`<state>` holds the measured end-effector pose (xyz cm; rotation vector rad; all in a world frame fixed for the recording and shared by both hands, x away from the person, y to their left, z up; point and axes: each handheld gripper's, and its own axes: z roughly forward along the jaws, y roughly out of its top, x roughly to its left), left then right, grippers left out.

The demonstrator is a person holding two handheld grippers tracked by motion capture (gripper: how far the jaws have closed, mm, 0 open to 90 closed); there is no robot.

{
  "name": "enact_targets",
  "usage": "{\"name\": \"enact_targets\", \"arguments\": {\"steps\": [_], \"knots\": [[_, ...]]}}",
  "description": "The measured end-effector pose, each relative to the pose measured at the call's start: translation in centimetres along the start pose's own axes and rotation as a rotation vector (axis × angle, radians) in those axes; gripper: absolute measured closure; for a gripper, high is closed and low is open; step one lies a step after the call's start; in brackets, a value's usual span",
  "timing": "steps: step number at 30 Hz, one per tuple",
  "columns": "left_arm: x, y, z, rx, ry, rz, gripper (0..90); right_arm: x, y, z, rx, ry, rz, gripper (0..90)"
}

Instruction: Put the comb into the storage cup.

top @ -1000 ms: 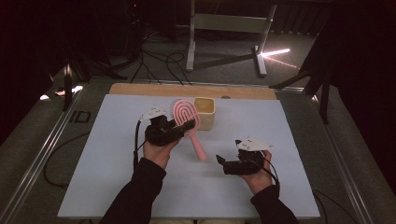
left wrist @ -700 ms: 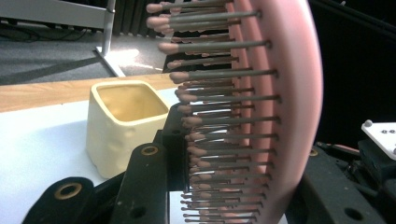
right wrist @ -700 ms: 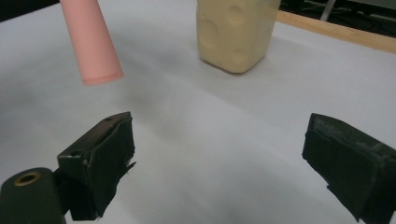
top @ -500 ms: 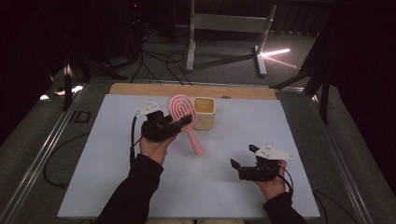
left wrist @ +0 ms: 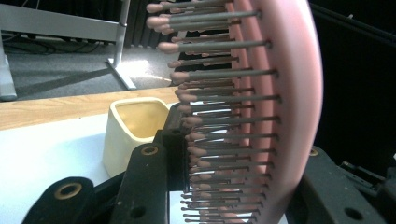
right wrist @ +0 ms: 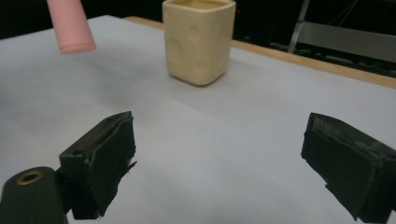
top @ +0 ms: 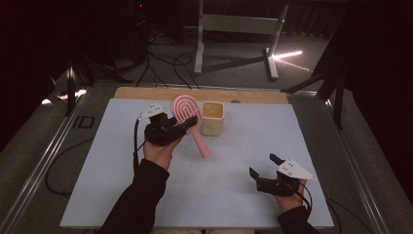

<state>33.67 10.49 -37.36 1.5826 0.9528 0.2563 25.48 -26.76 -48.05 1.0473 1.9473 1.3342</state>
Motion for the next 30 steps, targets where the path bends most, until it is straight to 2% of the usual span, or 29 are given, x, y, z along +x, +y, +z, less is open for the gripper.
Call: {"name": "enact_targets", "arguments": {"steps": [4,8,16,30], "knots": [[0.1,0.0,0.1,0.005,0.004,0.004,64.5,-0.3,-0.2,-0.4,-0.012,-0.008,0.007,10.8],[0.3,0.1,0.0,-0.003,0.009,0.000,64.4,-0.6,-0.6,-0.3,0.017,-0.023,0.008,10.3],[0.7,0.4,-0.5,-0.013,0.031,0.001,64.5,-0.5,-1.0,-0.1,0.046,-0.014,0.006,8.7],[0.7,1.5,-0.8,-0.028,0.043,0.013,64.5,-0.4,-1.5,0.0,0.045,-0.008,0.007,8.7]]}}
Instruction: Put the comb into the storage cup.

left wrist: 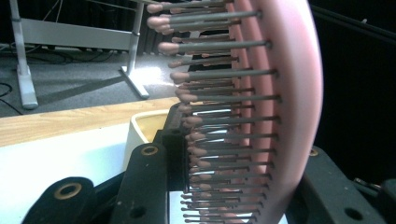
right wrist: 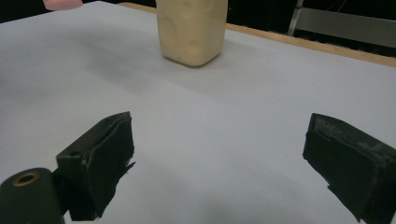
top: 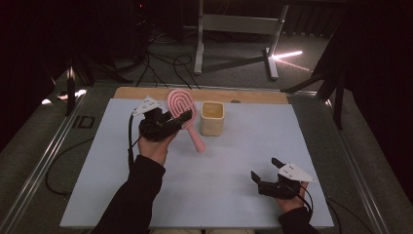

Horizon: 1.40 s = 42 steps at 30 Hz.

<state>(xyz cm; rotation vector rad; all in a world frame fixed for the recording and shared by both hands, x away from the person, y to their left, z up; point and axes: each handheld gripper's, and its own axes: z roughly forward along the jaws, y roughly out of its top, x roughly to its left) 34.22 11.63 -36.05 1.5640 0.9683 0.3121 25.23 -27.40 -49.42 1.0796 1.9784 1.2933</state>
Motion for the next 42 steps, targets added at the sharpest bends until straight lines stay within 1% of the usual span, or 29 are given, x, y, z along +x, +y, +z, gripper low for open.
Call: {"name": "enact_targets", "arguments": {"steps": [3,6,8,18,20,22,30,36,42], "knots": [[0.0,0.2,0.0,-0.002,0.000,0.005,64.5,0.0,0.0,0.0,-0.002,0.006,0.009,8.7],[0.0,0.5,0.0,-0.003,0.003,0.012,64.5,-0.2,-0.1,0.1,-0.003,0.021,0.030,8.7],[0.0,0.6,-0.1,-0.006,0.004,0.012,64.5,-0.3,-0.1,0.0,-0.004,0.020,0.037,8.7],[0.3,1.1,0.0,-0.008,0.017,0.018,64.4,-0.2,-0.2,0.2,0.003,0.023,0.030,8.7],[0.3,1.2,0.0,-0.008,0.021,0.020,64.4,-0.2,-0.2,0.2,0.004,0.023,0.031,8.7],[0.4,1.4,0.0,-0.014,0.019,0.014,64.4,-0.2,-0.2,0.2,0.004,0.024,0.034,8.7],[0.6,1.9,0.1,-0.019,0.029,0.022,64.4,-0.2,-0.3,0.2,0.004,0.027,0.036,8.7],[0.5,2.3,0.2,-0.020,0.034,0.031,64.4,0.1,-0.3,0.3,0.008,0.033,0.031,8.7],[0.6,2.5,0.5,-0.015,0.041,0.033,64.4,0.0,-0.3,0.3,0.005,0.030,0.032,8.7]]}}
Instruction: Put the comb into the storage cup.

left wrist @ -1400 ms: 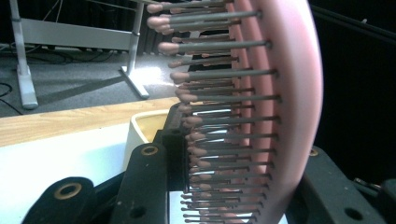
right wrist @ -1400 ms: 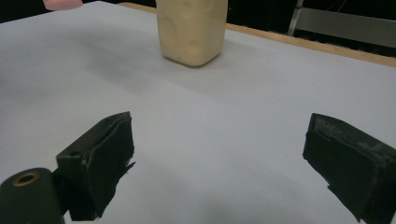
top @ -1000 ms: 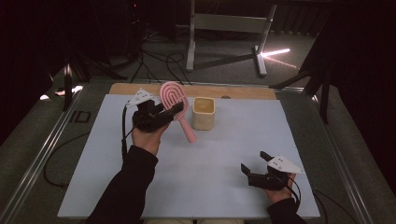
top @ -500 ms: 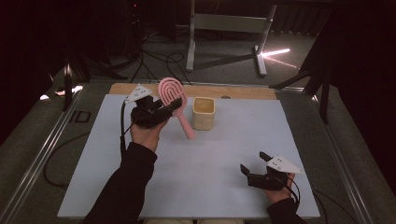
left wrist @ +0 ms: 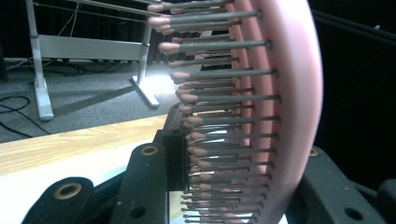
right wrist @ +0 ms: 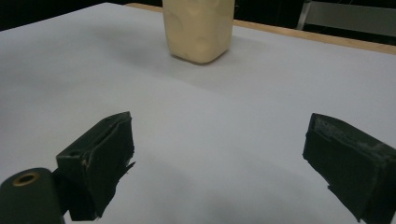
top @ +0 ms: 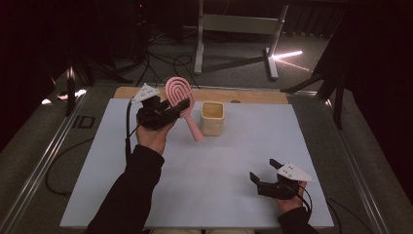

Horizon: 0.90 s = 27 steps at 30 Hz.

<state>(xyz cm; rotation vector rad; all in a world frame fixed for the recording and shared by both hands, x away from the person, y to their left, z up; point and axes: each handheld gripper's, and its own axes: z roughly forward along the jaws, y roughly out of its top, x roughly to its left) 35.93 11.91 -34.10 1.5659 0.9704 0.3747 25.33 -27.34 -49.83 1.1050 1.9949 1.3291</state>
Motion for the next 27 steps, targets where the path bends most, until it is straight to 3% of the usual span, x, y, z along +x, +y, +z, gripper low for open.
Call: {"name": "enact_targets", "arguments": {"steps": [27], "knots": [[0.0,1.0,1.0,-0.007,0.019,0.025,64.4,0.1,-0.1,0.1,0.002,0.003,-0.001,8.6]]}}
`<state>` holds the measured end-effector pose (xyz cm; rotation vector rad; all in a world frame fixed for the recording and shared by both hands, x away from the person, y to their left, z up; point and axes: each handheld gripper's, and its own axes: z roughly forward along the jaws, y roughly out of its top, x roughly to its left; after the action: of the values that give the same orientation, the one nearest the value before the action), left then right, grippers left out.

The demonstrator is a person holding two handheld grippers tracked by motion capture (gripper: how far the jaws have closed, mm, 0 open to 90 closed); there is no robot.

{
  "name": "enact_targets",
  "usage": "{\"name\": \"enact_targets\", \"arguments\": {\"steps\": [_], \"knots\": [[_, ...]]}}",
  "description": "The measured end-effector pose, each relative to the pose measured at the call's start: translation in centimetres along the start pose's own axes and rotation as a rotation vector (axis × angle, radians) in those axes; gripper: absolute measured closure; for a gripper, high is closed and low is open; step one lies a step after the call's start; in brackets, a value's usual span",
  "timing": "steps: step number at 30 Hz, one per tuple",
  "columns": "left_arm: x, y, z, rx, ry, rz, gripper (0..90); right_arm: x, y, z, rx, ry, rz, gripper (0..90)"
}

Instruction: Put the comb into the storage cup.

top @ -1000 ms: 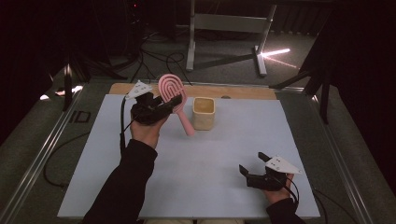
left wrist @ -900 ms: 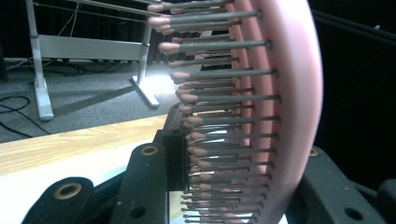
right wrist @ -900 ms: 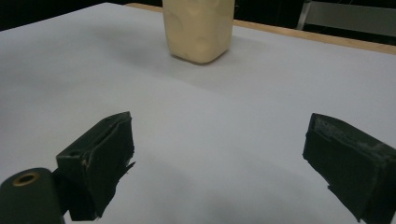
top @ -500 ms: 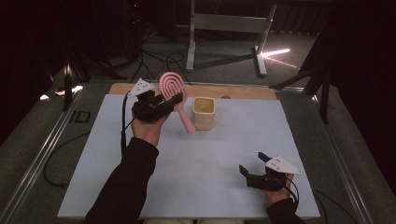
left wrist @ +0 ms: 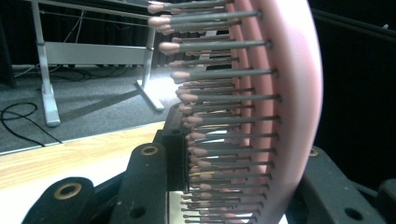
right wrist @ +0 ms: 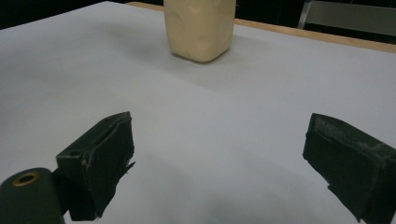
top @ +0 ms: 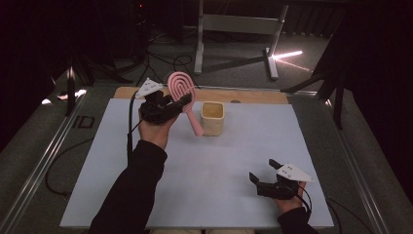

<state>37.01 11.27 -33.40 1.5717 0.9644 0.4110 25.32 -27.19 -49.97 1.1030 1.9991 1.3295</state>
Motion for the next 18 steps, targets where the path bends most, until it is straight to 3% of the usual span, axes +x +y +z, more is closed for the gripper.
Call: {"name": "enact_targets", "arguments": {"steps": [18], "knots": [[-0.29,0.92,1.10,0.021,0.002,0.050,64.4,0.12,-0.09,0.13,0.010,0.005,-0.002,8.7]]}}
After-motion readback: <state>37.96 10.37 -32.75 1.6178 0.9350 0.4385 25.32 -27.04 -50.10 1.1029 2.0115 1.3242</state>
